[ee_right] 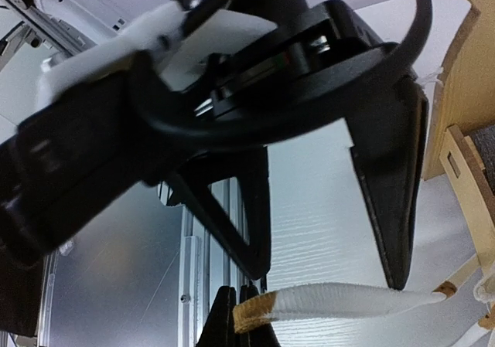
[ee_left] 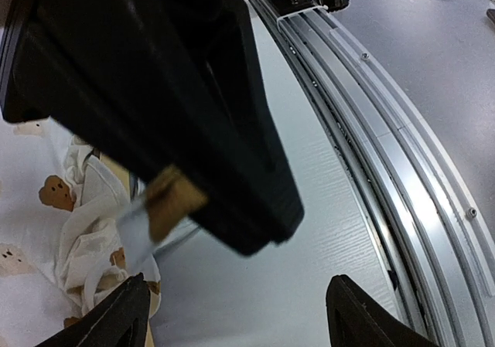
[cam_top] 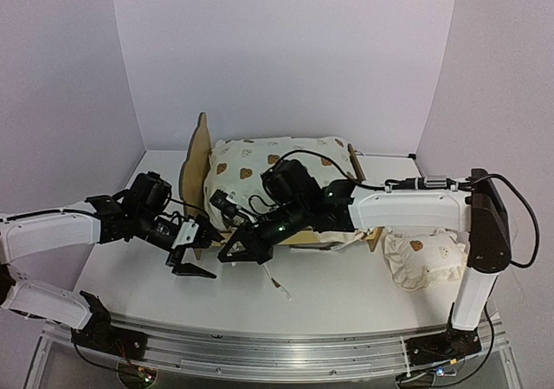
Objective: Set up the pet bed
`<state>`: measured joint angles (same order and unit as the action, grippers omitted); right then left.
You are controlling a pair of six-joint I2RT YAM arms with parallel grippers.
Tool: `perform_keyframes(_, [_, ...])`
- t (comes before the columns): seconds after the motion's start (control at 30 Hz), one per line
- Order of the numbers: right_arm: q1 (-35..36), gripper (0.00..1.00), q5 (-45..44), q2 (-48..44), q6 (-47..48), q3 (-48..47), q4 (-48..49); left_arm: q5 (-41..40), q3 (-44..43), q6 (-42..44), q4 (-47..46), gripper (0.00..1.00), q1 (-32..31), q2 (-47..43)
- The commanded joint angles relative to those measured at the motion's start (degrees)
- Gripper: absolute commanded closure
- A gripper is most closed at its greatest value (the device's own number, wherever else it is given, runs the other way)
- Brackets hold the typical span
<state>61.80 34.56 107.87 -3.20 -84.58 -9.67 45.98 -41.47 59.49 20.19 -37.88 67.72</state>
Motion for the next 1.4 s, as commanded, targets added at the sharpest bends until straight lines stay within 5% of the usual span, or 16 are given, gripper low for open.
perform_keyframes(0.0, [0.22, 1.00, -4.04, -0.57, -5.87, 3.25, 9.19, -0.34, 2.05, -12.76, -15.95, 0.22, -2.45, -0.62])
perform_keyframes(0.2, [0.23, 1.00, -4.02, -1.61, -6.55, 4.64, 10.60, -2.90, 3.58, -17.24, -21.62, 0.38, -2.55, 0.44])
perform_keyframes(0.5, [-0.31, 1.00, -1.45, -3.08, -8.95, 6.27, 9.78, -10.07, 3.43, -13.94, -21.73, 0.49, -2.25, 0.65])
perform_keyframes(0.63, [-0.95, 1.00, -2.84, -5.32, -9.08, 8.88, 7.51, -10.94, 5.64, -8.90, -20.54, 0.50, 1.56, -2.90])
perform_keyframes(0.8, [-0.96, 1.00, -1.86, -4.37, -9.57, 7.70, 6.68, -5.99, 7.67, -7.30, -25.57, 0.37, 1.78, -5.29])
perform_keyframes(1.0, [-0.92, 1.00, -0.45, -3.92, -9.12, 6.09, 6.62, -7.22, 8.33, -7.62, -30.51, 0.38, -4.82, -0.79])
perform_keyframes(1.37, [-0.96, 1.00, 0.05, -4.45, -9.58, 6.64, 6.70, -6.46, 7.80, -8.01, -37.47, 0.75, -5.77, 2.65])
